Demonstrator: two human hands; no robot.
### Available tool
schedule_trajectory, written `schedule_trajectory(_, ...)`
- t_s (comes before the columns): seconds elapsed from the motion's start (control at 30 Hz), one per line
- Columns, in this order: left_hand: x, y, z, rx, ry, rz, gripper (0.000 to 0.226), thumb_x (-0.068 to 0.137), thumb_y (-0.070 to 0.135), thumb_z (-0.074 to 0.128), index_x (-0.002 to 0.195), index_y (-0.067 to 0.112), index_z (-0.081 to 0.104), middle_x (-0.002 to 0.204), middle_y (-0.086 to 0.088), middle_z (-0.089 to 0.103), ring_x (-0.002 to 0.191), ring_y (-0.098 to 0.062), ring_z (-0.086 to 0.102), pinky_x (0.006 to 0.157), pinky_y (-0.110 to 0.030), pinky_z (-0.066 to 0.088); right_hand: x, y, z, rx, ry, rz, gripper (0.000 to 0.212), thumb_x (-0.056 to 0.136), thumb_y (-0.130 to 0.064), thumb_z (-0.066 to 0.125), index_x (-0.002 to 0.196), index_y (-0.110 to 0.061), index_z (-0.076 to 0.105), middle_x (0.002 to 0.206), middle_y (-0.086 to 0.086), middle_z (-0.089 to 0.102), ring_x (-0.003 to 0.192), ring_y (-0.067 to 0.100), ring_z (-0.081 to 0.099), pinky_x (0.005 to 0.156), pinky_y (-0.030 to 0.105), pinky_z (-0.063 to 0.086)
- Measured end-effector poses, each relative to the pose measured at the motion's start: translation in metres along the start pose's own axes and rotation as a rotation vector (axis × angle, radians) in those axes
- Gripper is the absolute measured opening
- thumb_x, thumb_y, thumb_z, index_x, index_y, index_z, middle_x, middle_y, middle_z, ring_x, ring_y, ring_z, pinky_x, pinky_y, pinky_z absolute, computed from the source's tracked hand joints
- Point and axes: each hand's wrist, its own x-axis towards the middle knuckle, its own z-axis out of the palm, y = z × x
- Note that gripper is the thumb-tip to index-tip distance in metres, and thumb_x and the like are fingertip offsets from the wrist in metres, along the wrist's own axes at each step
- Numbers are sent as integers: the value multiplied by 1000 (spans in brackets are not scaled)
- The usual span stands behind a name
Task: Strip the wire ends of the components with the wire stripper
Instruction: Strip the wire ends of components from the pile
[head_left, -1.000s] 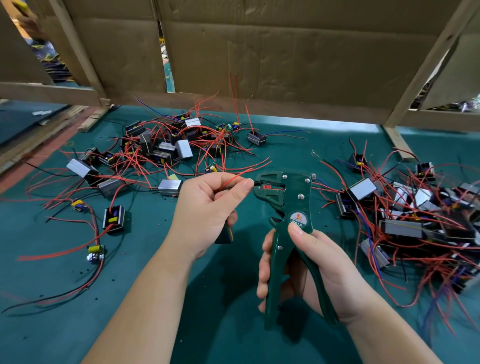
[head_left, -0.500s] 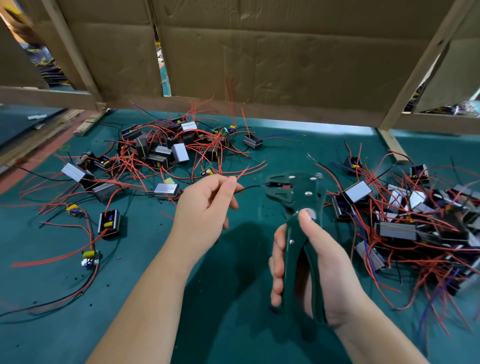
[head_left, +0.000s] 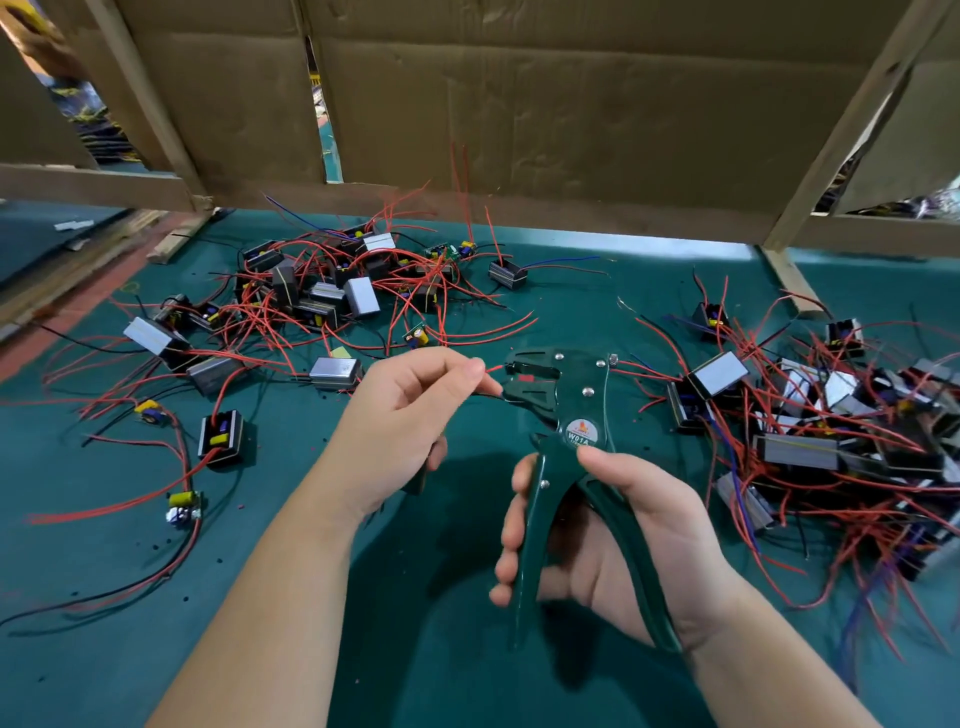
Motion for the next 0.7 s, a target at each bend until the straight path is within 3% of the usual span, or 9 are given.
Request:
schedule_trajectory(0.17, 0, 1, 0, 56, -4, 15, 25, 89, 33, 54, 67, 25, 61, 45, 18, 50, 34, -5, 33, 49, -30, 34, 0, -2, 2, 8, -58, 17, 49, 64, -40, 79, 94, -4, 64, 81, 24, 60, 72, 37, 62, 72, 51, 54)
schedule_trajectory(0.3, 0, 2, 0, 51, -29, 21, 25, 83, 43, 54, 65, 25, 57, 47, 17, 51, 35, -4, 34, 50, -33, 35, 0, -1, 3, -29, -54, 40, 47, 64, -43, 78, 90, -6, 64, 78, 22, 59, 68, 34, 62, 69, 48, 55)
schedule_trajectory(0.7, 2, -3, -4, 23, -59, 19, 26, 83, 44, 54, 64, 27, 57, 45, 14, 45, 35, -5, 35, 51, -33, 33, -2, -1, -1, -41, -116, 36, 47, 69, -45, 75, 93, -6, 64, 79, 22, 60, 69, 35, 63, 71, 49, 56)
